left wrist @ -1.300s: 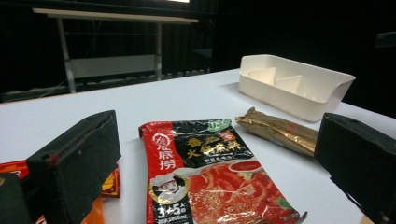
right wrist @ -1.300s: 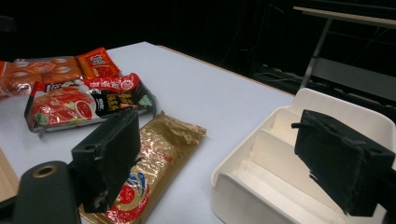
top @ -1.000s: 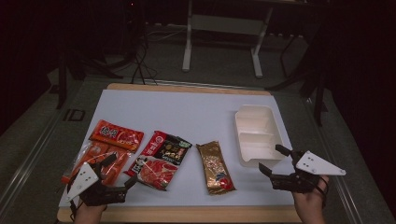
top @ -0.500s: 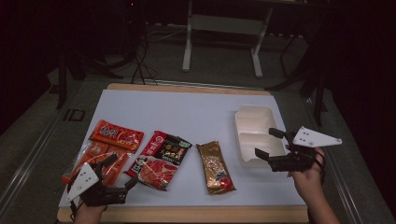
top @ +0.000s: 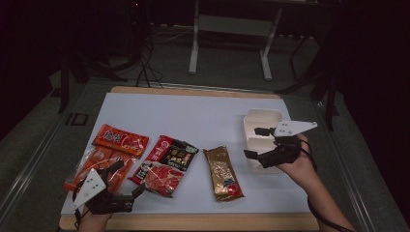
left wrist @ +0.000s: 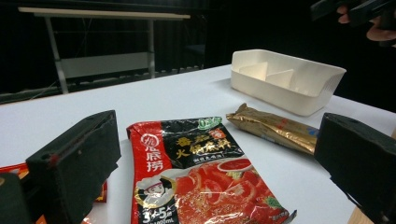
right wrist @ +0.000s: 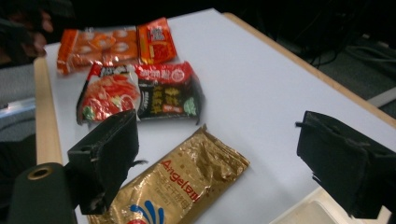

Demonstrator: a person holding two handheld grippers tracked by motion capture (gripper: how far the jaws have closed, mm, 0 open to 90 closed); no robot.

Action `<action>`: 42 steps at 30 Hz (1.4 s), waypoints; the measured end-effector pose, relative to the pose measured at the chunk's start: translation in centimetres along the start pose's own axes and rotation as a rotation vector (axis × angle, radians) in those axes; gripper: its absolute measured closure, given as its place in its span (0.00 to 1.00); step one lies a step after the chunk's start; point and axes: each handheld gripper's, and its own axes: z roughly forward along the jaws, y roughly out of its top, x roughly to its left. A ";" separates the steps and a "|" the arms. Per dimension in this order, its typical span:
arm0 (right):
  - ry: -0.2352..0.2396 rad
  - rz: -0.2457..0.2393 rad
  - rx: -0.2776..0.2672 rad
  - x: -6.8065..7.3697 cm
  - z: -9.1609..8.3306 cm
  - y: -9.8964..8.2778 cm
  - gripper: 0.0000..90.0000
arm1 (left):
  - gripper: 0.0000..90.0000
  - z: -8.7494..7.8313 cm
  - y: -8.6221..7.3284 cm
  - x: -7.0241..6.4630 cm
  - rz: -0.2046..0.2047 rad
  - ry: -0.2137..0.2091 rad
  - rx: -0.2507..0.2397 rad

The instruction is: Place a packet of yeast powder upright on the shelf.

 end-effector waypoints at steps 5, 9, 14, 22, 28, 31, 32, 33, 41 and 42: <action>0.046 -0.011 0.063 -0.3 2.0 0.5 0.17 | 0.01 0.0 -0.1 0.0 0.003 -0.004 0.002; 0.076 -0.012 0.102 -0.5 3.6 0.8 0.18 | 0.01 0.1 -0.1 0.0 0.004 -0.007 0.000; 0.102 -0.009 0.155 -1.0 5.8 1.0 0.21 | 0.01 0.1 -0.2 0.0 0.003 -0.008 0.006; 0.120 -0.023 0.275 -1.5 9.3 0.6 0.24 | 0.01 0.2 -0.2 0.0 0.008 -0.013 0.016; 0.113 -0.023 0.331 -2.2 10.6 0.4 0.25 | 0.01 0.2 -0.3 -0.1 0.017 -0.014 0.020; 0.109 -0.019 0.380 -2.8 11.7 0.2 0.26 | 0.01 0.2 -0.3 0.0 0.015 -0.016 0.021; 0.113 -0.015 0.391 -2.8 12.0 0.1 0.26 | 0.01 0.2 -0.3 0.0 0.015 -0.015 0.020; 0.119 -0.018 0.405 -2.9 12.3 0.0 0.26 | 0.01 0.2 -0.3 0.0 0.016 -0.014 0.020; 0.099 -0.042 0.497 -3.1 14.4 -0.5 0.28 | 0.01 0.2 -0.3 0.1 0.017 -0.017 0.026; 0.089 -0.046 0.510 -3.3 14.7 -0.5 0.28 | 0.01 0.2 -0.3 0.1 0.018 -0.017 0.027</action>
